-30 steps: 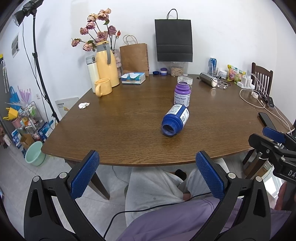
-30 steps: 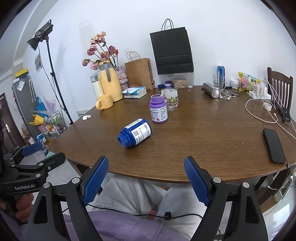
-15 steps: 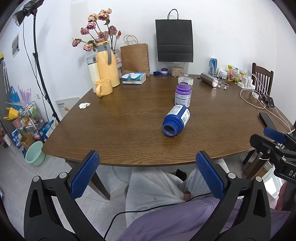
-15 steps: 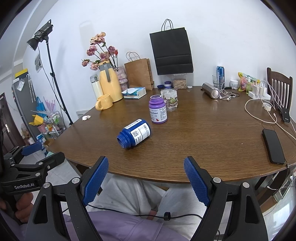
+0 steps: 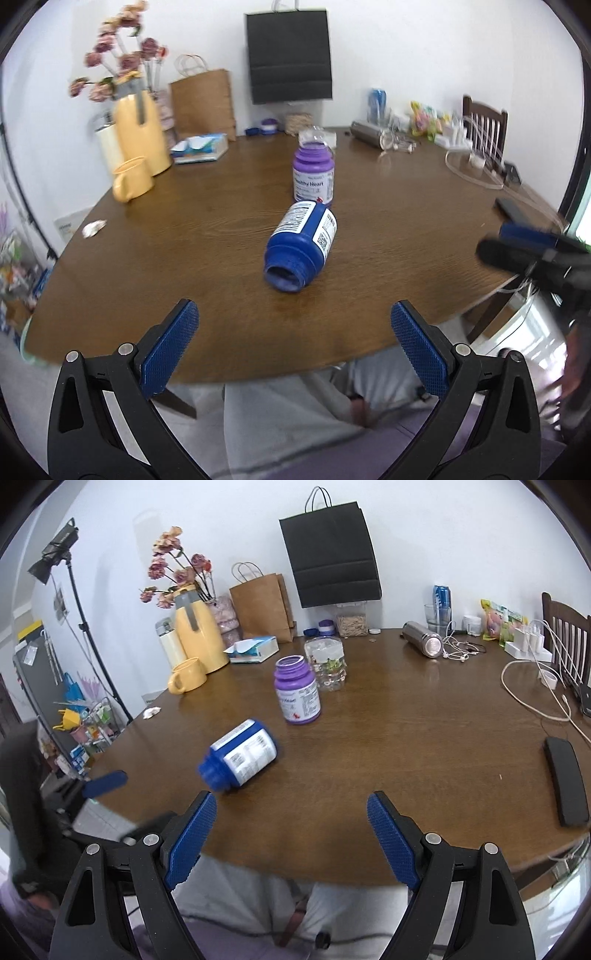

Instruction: Flip cup upright

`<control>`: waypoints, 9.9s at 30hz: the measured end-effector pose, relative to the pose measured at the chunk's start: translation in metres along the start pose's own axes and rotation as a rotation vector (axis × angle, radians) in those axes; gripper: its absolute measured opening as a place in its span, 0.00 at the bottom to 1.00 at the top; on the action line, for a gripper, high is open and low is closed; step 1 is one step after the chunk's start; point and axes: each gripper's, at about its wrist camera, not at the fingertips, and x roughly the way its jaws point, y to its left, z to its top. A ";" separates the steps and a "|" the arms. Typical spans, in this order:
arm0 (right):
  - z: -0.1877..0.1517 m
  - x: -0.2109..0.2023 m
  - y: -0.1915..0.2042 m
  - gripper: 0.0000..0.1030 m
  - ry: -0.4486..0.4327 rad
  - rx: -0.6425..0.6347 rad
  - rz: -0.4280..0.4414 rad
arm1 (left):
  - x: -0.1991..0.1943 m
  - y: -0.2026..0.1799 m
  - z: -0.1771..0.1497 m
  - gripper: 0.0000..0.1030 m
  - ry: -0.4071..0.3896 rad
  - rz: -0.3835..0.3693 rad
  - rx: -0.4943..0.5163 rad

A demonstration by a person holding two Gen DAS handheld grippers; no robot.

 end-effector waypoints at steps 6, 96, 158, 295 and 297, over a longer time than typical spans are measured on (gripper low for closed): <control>0.030 0.048 -0.006 0.85 0.047 -0.019 0.006 | 0.062 0.007 0.031 1.00 0.041 -0.037 -0.009; 0.226 0.273 0.082 0.71 0.316 -0.146 0.461 | 0.177 0.117 0.139 0.58 0.010 -0.002 -0.206; 0.136 0.270 0.072 0.68 0.400 -0.026 0.703 | 0.138 0.103 0.068 0.58 -0.237 -0.204 -0.122; -0.050 -0.058 0.048 0.83 -0.061 -0.035 0.078 | -0.093 0.013 -0.053 1.00 -0.116 0.173 -0.155; -0.050 -0.058 0.047 0.83 -0.061 -0.036 0.078 | -0.093 0.014 -0.053 1.00 -0.115 0.173 -0.154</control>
